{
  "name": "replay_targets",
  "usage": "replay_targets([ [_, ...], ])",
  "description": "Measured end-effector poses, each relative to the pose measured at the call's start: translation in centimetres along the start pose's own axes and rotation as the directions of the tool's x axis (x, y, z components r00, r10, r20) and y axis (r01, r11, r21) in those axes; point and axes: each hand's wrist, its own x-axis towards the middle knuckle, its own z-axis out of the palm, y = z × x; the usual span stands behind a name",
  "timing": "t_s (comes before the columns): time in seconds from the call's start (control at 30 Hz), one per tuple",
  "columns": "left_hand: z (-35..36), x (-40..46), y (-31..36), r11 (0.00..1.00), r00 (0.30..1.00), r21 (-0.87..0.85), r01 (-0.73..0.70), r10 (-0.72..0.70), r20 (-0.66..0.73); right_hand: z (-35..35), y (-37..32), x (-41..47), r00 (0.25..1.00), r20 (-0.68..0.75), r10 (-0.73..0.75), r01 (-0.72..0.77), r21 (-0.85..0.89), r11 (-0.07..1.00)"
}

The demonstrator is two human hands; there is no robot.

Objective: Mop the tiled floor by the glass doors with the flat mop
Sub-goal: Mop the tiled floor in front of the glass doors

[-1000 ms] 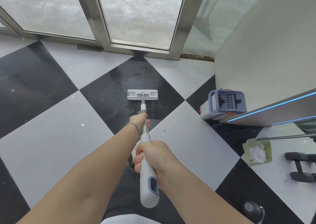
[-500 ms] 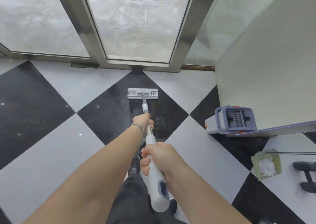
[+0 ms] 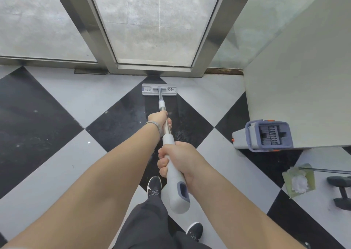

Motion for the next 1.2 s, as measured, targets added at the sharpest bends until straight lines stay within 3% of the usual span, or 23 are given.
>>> replay_targets([
  [0.3,1.3,2.4,3.3,1.000,1.000,0.006,0.013,-0.013,0.003,0.5,-3.0,2.5,0.999,-0.002,-0.035,0.035,0.010,0.999],
  [0.53,3.1,2.1,1.5,1.000,1.000,-0.011,0.001,-0.001,0.009,-1.9,-2.3,1.8,0.997,-0.046,-0.055,0.055,0.002,0.998],
  [0.87,6.0,-1.6,-6.3,0.995,1.000,0.094,0.017,-0.019,0.015,-7.1,3.0,-2.9,0.993,-0.116,-0.033,0.034,0.007,0.999],
  [1.2,5.9,-7.0,-14.6,0.991,1.000,0.132,0.011,-0.012,0.005,-11.8,9.4,-8.1,0.996,-0.091,0.002,0.004,0.066,0.998],
])
